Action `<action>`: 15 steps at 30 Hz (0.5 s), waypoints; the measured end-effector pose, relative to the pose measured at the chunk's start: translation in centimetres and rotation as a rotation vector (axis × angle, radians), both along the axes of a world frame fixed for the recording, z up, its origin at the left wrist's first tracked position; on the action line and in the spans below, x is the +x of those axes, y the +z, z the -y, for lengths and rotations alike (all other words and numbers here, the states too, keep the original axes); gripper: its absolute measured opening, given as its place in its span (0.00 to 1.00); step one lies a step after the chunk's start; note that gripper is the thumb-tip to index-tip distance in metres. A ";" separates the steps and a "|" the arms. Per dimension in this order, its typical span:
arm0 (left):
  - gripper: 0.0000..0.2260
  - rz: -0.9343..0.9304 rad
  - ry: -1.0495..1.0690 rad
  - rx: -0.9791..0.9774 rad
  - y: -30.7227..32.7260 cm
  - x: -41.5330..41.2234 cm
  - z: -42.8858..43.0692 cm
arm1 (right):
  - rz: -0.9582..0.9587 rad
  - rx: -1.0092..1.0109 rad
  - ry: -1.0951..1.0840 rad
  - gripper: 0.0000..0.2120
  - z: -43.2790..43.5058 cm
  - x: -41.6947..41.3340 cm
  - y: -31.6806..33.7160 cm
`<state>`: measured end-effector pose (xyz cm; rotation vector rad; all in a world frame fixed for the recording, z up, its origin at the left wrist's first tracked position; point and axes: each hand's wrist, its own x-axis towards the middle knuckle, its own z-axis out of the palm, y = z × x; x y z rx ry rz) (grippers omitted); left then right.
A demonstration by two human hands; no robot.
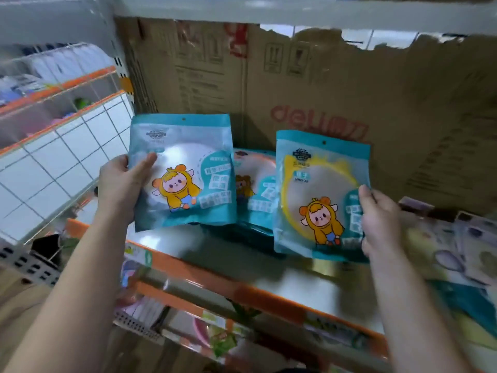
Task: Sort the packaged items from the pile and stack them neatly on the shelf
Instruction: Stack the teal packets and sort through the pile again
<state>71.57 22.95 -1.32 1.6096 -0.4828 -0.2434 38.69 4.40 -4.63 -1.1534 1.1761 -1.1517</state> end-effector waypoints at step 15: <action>0.21 0.151 -0.323 0.465 -0.3 15.1 3.5 | 0.035 -0.022 -0.266 0.09 -8.6 7.2 -0.3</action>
